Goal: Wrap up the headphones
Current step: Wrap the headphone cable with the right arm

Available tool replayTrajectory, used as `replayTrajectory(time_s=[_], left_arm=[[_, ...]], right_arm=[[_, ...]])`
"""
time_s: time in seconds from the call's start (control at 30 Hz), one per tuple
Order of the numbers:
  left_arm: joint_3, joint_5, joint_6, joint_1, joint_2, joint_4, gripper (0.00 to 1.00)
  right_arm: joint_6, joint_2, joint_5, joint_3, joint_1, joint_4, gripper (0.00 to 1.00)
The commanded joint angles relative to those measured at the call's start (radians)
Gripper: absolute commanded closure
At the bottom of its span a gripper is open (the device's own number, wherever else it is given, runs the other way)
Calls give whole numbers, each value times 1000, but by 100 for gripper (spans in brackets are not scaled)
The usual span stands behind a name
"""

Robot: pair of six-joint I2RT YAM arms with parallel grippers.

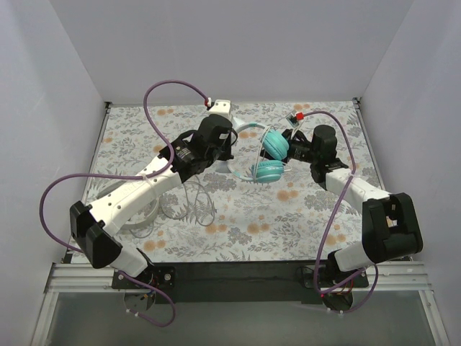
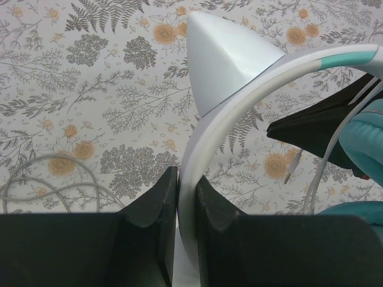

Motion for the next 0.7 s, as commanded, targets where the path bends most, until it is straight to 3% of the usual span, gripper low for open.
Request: replayTrajectory(time_s=[0.0,0.23,0.67], left_arm=[[8,-32,-48,4,-24,111,100],[16,-30,-33,4,-30,119,100],[102,-13,6,4,-21,65,100]], right_arm=[[48,11,2,-12,20,80,93],[114,8,10,-21,27,159,87],[147,-40,108,28,28,152,71]])
